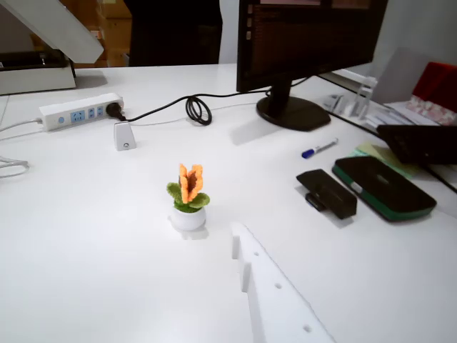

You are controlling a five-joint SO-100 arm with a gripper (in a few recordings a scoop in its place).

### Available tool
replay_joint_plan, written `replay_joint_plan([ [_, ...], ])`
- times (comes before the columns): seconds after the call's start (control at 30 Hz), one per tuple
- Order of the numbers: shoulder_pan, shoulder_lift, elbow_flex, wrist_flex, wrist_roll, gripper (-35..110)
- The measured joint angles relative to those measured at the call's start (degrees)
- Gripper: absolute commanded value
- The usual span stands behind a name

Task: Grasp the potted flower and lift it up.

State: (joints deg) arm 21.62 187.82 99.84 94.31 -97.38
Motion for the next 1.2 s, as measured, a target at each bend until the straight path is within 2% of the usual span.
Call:
replay_joint_plan([
  [0.23, 0.0, -7.6, 0.0, -3.1, 3.3, 99],
  [0.8, 0.0, -28.9, 0.4, -3.2, 10.0, 99],
  [1.2, 1.1, -38.6, 0.4, -10.3, 11.0, 99],
])
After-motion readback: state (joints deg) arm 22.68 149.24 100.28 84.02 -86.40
